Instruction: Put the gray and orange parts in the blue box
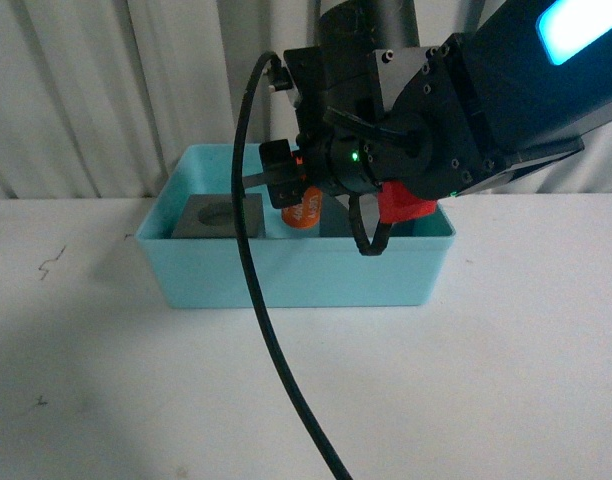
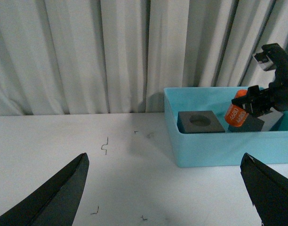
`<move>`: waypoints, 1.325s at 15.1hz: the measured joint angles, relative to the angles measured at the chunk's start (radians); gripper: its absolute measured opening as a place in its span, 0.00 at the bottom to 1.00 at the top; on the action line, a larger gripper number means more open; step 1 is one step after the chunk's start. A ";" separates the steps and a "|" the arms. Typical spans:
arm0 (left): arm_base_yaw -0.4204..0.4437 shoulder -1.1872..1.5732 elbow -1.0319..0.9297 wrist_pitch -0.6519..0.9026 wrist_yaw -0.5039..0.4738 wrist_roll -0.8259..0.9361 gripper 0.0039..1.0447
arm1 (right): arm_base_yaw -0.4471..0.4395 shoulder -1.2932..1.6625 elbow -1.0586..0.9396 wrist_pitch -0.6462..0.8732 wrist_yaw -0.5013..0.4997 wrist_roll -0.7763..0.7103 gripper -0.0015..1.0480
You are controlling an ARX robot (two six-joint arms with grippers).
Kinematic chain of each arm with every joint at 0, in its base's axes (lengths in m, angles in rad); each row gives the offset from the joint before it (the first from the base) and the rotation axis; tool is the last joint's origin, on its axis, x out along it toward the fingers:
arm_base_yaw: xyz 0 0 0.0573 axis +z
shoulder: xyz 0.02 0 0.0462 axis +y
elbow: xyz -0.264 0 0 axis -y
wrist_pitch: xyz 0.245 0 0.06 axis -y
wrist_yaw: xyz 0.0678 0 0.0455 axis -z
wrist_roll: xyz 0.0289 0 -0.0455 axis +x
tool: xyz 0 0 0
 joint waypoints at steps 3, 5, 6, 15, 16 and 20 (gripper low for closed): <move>0.000 0.000 0.000 0.000 0.000 0.000 0.94 | 0.001 0.054 0.011 -0.029 0.003 0.016 0.45; 0.000 0.000 0.000 0.000 0.000 0.000 0.94 | 0.001 0.055 0.016 -0.035 0.003 0.016 0.45; 0.000 0.000 0.000 0.000 0.000 0.000 0.94 | 0.001 0.055 0.017 -0.037 0.004 0.016 0.45; 0.000 0.000 0.000 0.000 0.000 0.000 0.94 | 0.000 0.057 0.029 -0.040 0.006 0.010 0.95; 0.000 0.000 0.000 0.000 0.000 0.000 0.94 | 0.000 0.057 0.028 -0.039 0.006 0.010 0.96; 0.000 0.000 0.000 0.000 0.000 0.000 0.94 | -0.002 0.046 0.000 -0.011 0.006 0.011 0.94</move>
